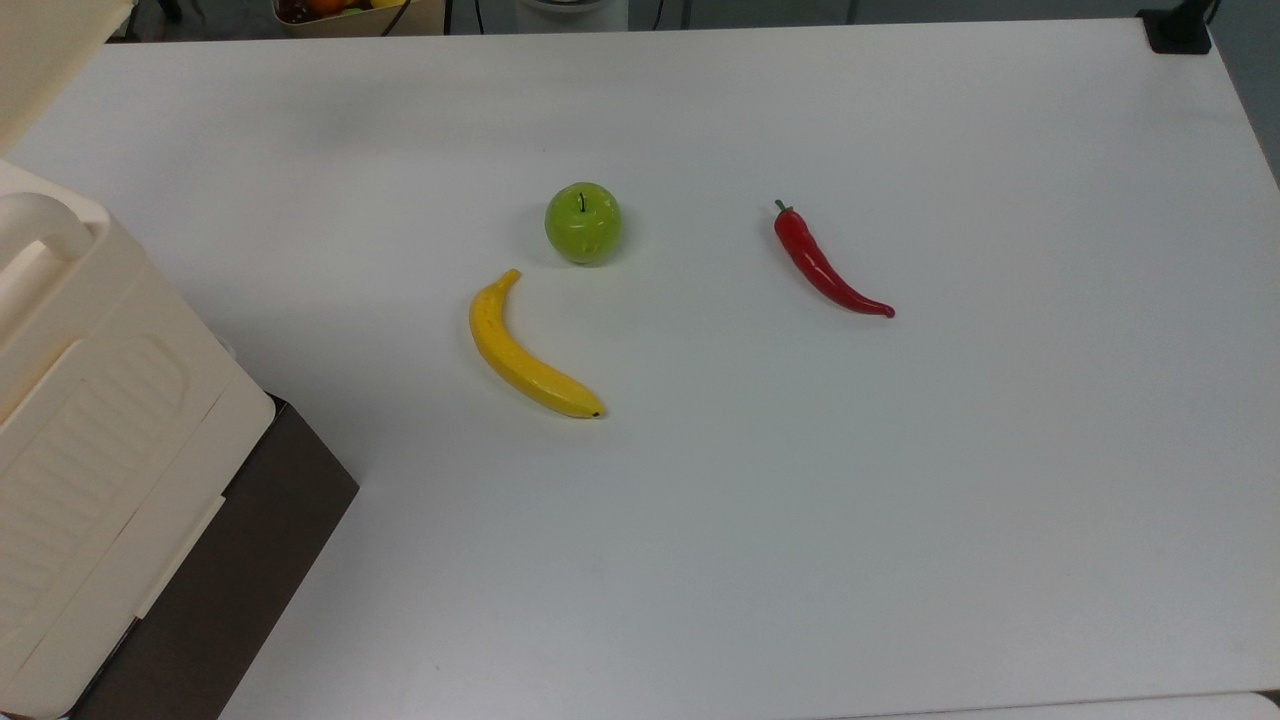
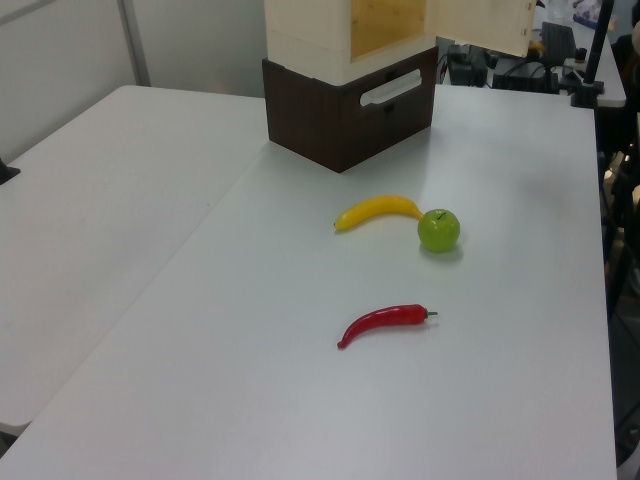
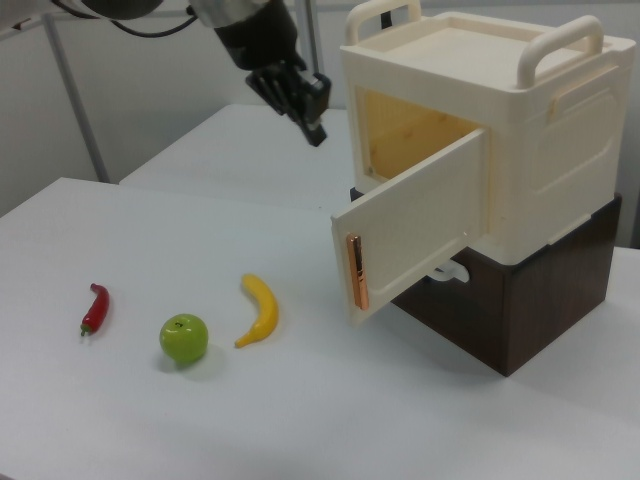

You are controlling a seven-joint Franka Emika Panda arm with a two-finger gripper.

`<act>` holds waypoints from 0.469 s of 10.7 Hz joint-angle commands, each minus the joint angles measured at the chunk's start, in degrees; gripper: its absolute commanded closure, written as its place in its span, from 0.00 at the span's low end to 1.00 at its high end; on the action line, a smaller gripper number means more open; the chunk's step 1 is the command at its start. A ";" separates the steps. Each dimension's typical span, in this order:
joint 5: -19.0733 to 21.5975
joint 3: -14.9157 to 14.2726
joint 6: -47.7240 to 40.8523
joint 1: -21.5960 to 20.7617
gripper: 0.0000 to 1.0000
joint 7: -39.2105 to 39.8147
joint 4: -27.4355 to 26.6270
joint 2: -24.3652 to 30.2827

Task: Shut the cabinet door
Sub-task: 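Move the gripper toward the open cream cabinet door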

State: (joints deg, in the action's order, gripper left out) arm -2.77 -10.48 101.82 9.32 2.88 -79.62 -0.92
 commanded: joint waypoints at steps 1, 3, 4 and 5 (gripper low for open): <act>1.80 -0.86 2.50 4.19 1.00 3.62 0.52 0.13; 4.43 -0.95 2.59 8.50 1.00 7.30 0.52 0.04; 5.40 -1.64 2.59 10.17 1.00 9.41 0.43 -0.04; 5.67 -2.69 2.59 10.71 1.00 10.91 0.34 -0.39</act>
State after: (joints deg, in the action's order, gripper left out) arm 0.83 -11.48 103.56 18.34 9.40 -79.27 -0.96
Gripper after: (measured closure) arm 0.991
